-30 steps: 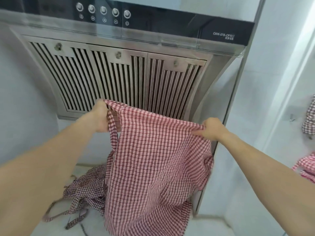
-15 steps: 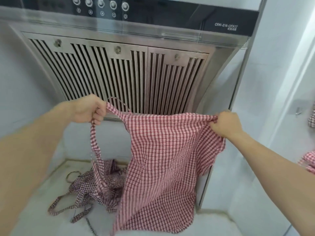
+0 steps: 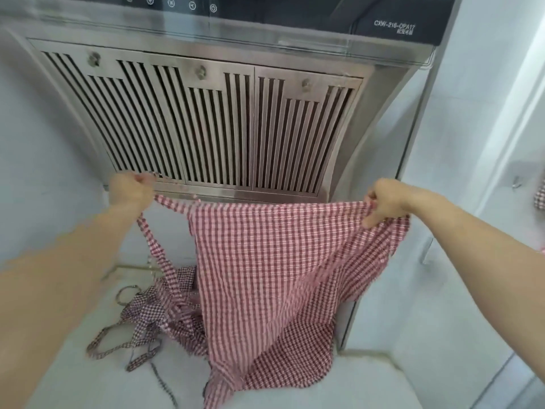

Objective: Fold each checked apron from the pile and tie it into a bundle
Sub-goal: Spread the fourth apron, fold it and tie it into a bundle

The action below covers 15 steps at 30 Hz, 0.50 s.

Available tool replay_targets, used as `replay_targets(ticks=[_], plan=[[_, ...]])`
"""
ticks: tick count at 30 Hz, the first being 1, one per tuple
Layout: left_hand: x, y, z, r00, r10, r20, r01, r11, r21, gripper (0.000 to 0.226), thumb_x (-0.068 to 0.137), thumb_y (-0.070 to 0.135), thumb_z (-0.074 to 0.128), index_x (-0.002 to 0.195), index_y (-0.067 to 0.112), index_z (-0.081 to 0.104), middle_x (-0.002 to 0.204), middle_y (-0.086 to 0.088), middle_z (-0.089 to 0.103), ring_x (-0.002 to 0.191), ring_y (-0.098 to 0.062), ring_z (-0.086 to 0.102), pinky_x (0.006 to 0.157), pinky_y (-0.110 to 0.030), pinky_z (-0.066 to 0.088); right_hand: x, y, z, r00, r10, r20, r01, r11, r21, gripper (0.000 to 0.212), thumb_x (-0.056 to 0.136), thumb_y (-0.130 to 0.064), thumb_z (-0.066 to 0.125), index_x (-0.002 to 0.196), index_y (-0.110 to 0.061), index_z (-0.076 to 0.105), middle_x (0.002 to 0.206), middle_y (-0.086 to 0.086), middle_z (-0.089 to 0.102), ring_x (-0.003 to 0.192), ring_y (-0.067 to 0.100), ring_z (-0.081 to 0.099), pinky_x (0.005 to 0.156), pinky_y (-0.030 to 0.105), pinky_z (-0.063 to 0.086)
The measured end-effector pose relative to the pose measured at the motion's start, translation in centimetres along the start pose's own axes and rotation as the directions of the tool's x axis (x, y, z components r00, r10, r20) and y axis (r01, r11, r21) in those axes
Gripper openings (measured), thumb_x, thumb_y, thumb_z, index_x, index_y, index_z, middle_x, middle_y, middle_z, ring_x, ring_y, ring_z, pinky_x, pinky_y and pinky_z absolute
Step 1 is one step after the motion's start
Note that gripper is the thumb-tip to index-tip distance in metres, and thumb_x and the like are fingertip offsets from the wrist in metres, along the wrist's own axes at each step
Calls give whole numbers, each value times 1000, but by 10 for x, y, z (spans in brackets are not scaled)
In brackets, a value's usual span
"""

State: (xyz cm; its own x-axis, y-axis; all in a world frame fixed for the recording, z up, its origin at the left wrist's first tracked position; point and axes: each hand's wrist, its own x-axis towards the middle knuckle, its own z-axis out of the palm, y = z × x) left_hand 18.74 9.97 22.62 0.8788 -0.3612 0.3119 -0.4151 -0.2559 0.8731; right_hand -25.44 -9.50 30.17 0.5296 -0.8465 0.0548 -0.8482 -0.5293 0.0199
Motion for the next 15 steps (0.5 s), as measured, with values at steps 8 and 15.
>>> replay_targets(ticks=[8, 15], plan=[[-31, 4, -1, 972, -194, 133, 181, 978, 100, 61, 92, 23, 59, 144, -2, 39, 144, -20, 42, 133, -35, 42, 110, -45, 34, -6, 1, 16, 959, 102, -264, 80, 798, 598, 12, 89, -24, 74, 83, -13, 71, 82, 3, 67, 75, 18, 58, 70, 30, 44], [-119, 3, 75, 593, 210, 777, -163, 977, -140, 99, 83, 20, 80, 158, 24, 15, 159, -2, 28, 145, -23, 28, 111, -36, 34, -11, -52, 9, 949, -63, -308, 262, 704, 660, 14, 82, -2, 77, 86, -16, 74, 85, -11, 69, 82, -3, 60, 79, 17, 42]])
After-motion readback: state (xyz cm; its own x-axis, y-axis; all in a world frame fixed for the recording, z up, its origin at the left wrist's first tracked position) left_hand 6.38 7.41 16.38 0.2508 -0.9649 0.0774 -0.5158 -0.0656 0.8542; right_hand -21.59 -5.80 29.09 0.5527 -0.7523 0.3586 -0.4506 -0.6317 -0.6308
